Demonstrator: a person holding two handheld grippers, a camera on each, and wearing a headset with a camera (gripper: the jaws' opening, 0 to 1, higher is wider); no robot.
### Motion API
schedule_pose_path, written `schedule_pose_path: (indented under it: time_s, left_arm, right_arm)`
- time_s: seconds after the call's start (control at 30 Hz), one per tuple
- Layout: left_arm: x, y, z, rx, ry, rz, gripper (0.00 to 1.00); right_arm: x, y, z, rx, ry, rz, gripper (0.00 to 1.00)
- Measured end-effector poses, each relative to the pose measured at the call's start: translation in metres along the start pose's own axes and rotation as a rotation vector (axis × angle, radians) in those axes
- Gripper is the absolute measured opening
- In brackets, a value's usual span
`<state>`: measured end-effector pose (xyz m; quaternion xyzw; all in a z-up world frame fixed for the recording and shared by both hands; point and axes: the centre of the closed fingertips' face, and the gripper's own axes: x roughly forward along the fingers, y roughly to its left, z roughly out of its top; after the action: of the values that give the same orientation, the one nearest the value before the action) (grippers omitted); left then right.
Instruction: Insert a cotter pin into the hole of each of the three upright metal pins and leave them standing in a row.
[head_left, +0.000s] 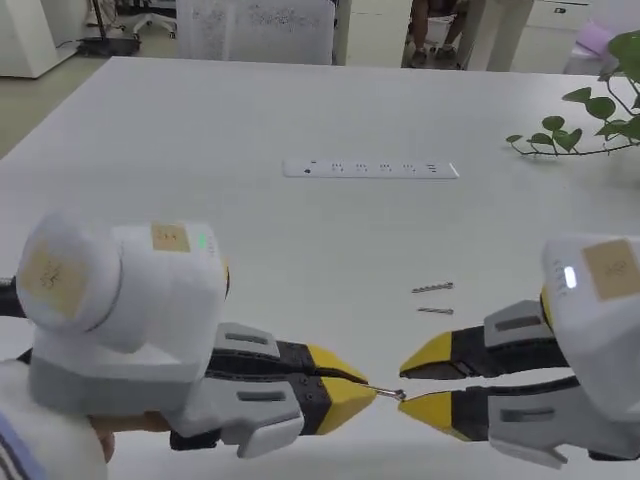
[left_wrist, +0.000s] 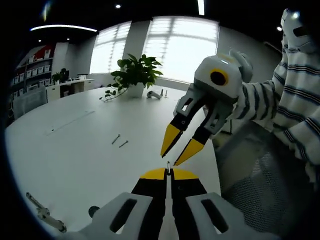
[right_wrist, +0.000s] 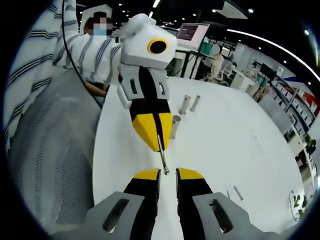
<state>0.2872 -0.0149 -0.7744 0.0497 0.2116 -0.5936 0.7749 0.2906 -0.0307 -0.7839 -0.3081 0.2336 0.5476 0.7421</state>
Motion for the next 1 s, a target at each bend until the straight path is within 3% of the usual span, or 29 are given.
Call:
schedule_pose_path:
  time_s: [0.1,0.43,1.0]
  left_arm:
    - [0.0,-0.001,-0.005,0.007,0.01,-0.013,0.0]
    - [-0.002,-0.009,0.0,0.156,-0.018,-0.053,0.0]
    - [-0.002,-0.011,0.003,0.161,-0.019,-0.059,0.0]
  right_arm:
    - [0.001,0.003,0.0,0.006,0.0,0.023,0.13]
    - [0.005,0.013,-0.002,0.01,0.014,0.101,0.12]
    - [0.007,0.017,-0.005,0.017,0.032,0.143,0.06]
